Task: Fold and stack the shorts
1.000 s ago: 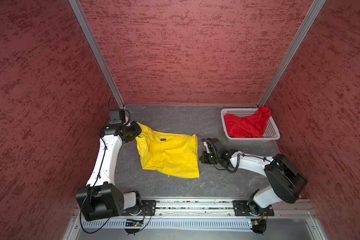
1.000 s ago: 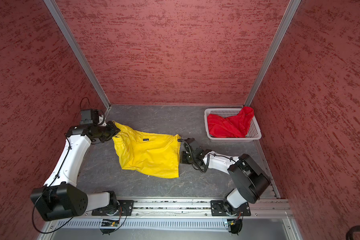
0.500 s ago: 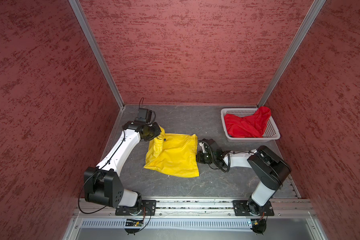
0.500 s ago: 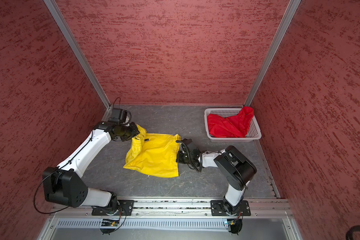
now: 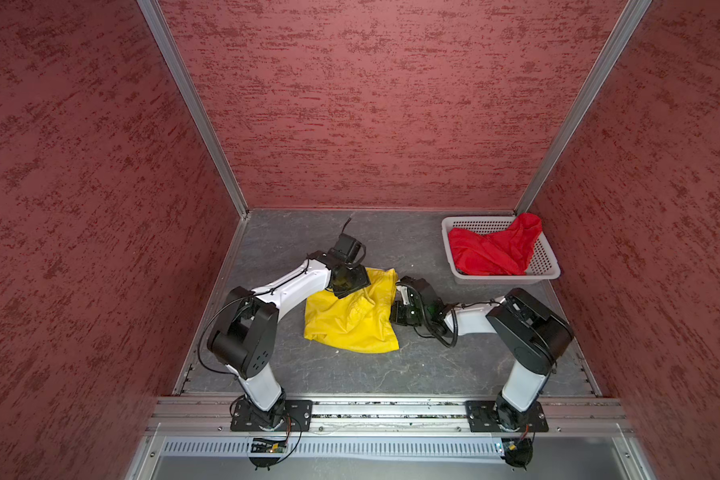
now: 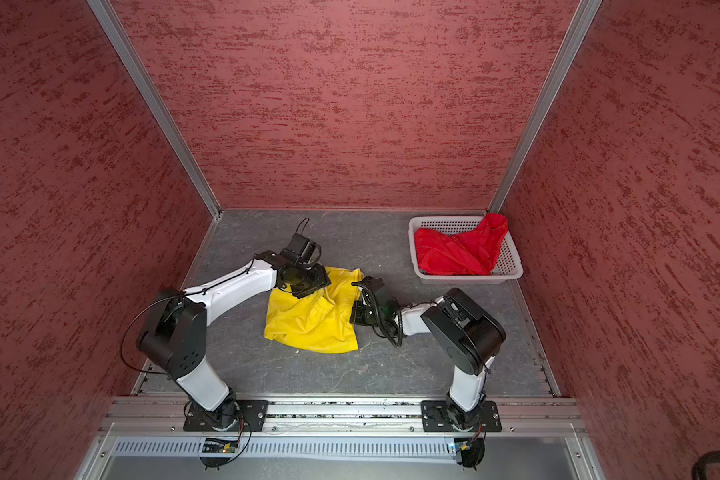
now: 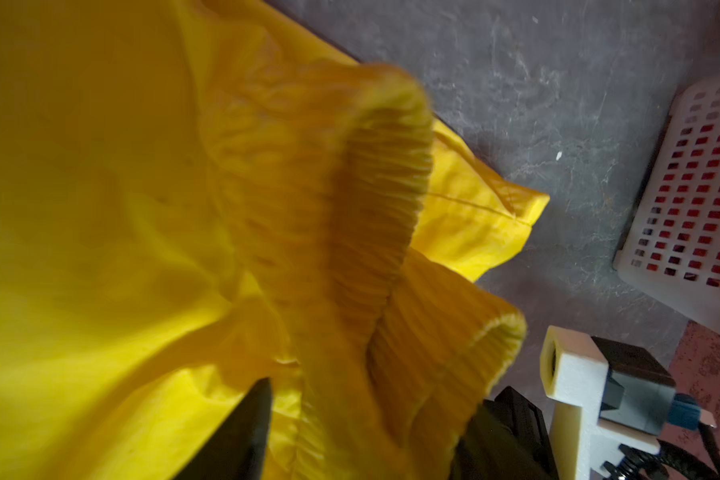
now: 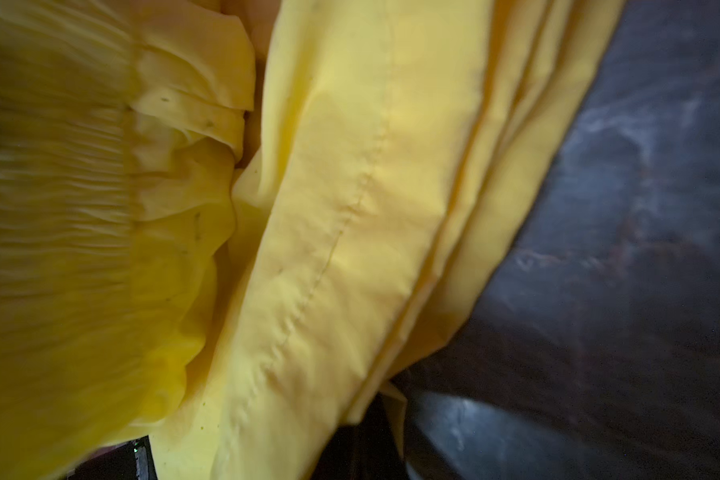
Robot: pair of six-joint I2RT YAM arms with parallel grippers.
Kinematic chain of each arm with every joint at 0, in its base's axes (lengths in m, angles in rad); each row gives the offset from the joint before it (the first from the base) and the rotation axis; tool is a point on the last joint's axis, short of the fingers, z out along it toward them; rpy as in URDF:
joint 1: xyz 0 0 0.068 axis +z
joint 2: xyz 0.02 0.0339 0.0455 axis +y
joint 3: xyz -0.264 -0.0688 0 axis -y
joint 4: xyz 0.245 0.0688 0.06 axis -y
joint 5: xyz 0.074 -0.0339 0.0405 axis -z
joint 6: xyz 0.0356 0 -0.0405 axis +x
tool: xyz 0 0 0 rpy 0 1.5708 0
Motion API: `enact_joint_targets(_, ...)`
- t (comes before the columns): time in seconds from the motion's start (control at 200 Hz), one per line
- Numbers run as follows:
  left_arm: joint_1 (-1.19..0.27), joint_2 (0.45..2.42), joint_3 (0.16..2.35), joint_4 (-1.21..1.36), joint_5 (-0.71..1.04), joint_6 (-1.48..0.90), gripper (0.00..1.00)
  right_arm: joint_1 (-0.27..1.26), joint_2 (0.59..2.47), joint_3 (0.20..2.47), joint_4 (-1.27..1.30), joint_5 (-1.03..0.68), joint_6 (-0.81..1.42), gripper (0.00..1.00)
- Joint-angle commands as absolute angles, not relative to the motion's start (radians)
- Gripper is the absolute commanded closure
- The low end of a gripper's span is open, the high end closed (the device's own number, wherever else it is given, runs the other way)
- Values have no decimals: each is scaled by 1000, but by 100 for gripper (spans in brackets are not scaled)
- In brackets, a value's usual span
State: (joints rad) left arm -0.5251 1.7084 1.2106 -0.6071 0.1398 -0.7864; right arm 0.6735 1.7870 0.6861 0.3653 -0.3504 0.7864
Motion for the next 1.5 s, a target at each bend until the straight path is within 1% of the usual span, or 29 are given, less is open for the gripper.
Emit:
enact_joint_targets(0.0,-531,1720,1202,-499,183,-804,7,681,1821,645,287,-284,800,100)
enact_joint_targets(0.05,-531,1720,1193,-475,210,-808,5,680,1815,643,268,-268,799,100)
enact_joint_targets(0.135,-529,1690,1178,-448,227,-806,5,679,1795,646,197,-217,789,100)
enact_joint_targets(0.306,-487,1542,1161,-433,251,-764,10,672,1641,663,-46,-36,763,100)
enact_joint_targets(0.346,-466,1497,1159,-447,242,-747,12,672,1597,683,-108,-1,746,96)
enact_joint_targets(0.386,-443,1453,1158,-466,227,-724,16,673,1559,711,-165,24,727,92)
enact_joint_targets(0.471,-393,1376,1154,-523,171,-665,32,672,1509,802,-269,56,694,79)
enact_joint_targets(0.511,-369,1347,1146,-548,143,-635,42,672,1501,847,-292,52,681,69)
enact_joint_targets(0.551,-342,1321,1132,-568,117,-617,49,671,1505,890,-301,27,677,57)
enact_joint_targets(0.576,-316,1305,1116,-579,111,-610,52,673,1513,916,-301,2,676,52)
enact_joint_targets(0.606,-289,1290,1093,-584,118,-605,52,676,1530,948,-294,-27,678,49)
enact_joint_targets(0.671,-226,1257,1030,-580,146,-603,52,683,1583,1011,-279,-95,694,43)
enact_joint_targets(0.721,-179,1244,977,-568,182,-606,40,693,1633,1057,-264,-134,707,38)
enact_joint_targets(0.807,-109,1238,893,-536,246,-612,30,706,1726,1123,-247,-184,729,34)
enact_joint_targets(0.872,-70,1242,840,-506,288,-614,21,709,1790,1163,-244,-207,744,32)
enact_joint_targets(0.912,-54,1247,816,-488,301,-614,18,709,1824,1186,-256,-210,758,32)
enact_joint_targets(1.017,-25,1267,765,-451,324,-611,16,709,1895,1231,-284,-220,777,32)
enact_joint_targets(1.132,-11,1298,734,-414,342,-611,15,708,1930,1230,-258,-258,805,34)
enact_joint_targets(1.172,-8,1310,728,-402,348,-612,15,709,1933,1222,-239,-274,813,39)
enact_joint_targets(1.212,-6,1321,724,-387,354,-613,15,709,1931,1212,-209,-294,820,46)
enact_joint_targets(1.252,-6,1331,721,-377,358,-617,15,707,1929,1206,-185,-312,829,56)
enact_joint_targets(1.272,-6,1335,720,-372,360,-619,15,707,1927,1206,-178,-316,833,65)
enact_joint_targets(1.297,-5,1339,718,-366,362,-621,15,707,1924,1209,-178,-319,833,80)
enact_joint_targets(1.318,-6,1344,716,-362,366,-624,15,707,1922,1212,-180,-320,833,90)
enact_joint_targets(1.348,-6,1346,714,-354,369,-627,15,707,1917,1218,-188,-317,831,100)
enact_joint_targets(1.493,-4,1346,704,-345,363,-628,15,705,1858,1253,-272,-298,813,100)
